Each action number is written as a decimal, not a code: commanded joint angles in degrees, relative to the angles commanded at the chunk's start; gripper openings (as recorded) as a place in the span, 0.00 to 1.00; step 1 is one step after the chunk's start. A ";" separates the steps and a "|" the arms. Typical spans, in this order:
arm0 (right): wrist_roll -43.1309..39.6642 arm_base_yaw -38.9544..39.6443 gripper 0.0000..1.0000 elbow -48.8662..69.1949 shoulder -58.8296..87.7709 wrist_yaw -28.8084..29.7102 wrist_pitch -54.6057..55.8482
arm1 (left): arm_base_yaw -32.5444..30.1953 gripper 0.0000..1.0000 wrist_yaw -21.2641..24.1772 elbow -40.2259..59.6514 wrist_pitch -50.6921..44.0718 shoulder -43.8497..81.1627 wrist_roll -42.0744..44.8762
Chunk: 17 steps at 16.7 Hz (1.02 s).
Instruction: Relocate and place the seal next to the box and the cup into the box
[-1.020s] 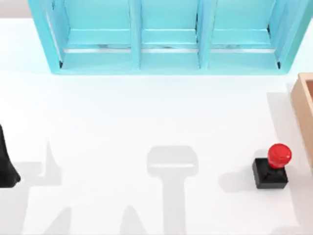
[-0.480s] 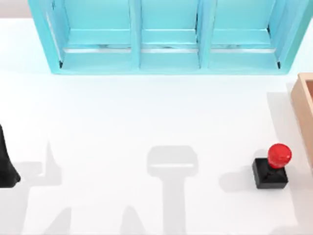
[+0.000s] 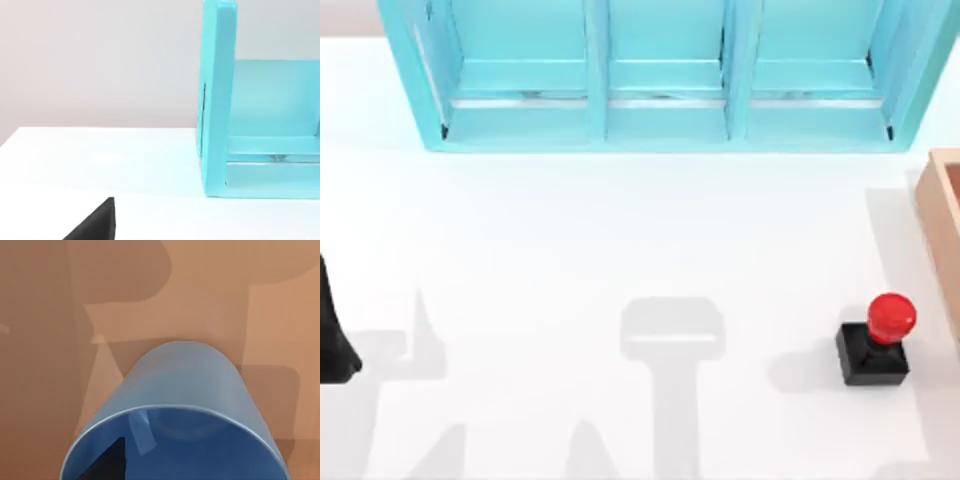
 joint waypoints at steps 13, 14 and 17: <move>-1.40 -0.67 1.00 16.66 -2.47 -3.29 -10.85 | 0.00 1.00 0.00 0.00 0.00 0.00 0.00; -1.18 -0.62 1.00 17.81 -2.91 -2.75 -13.65 | 0.00 1.00 0.00 0.00 0.00 0.00 0.00; -0.62 -0.32 1.00 19.26 -4.09 -1.04 -20.74 | 0.00 1.00 0.00 0.00 0.00 0.00 0.00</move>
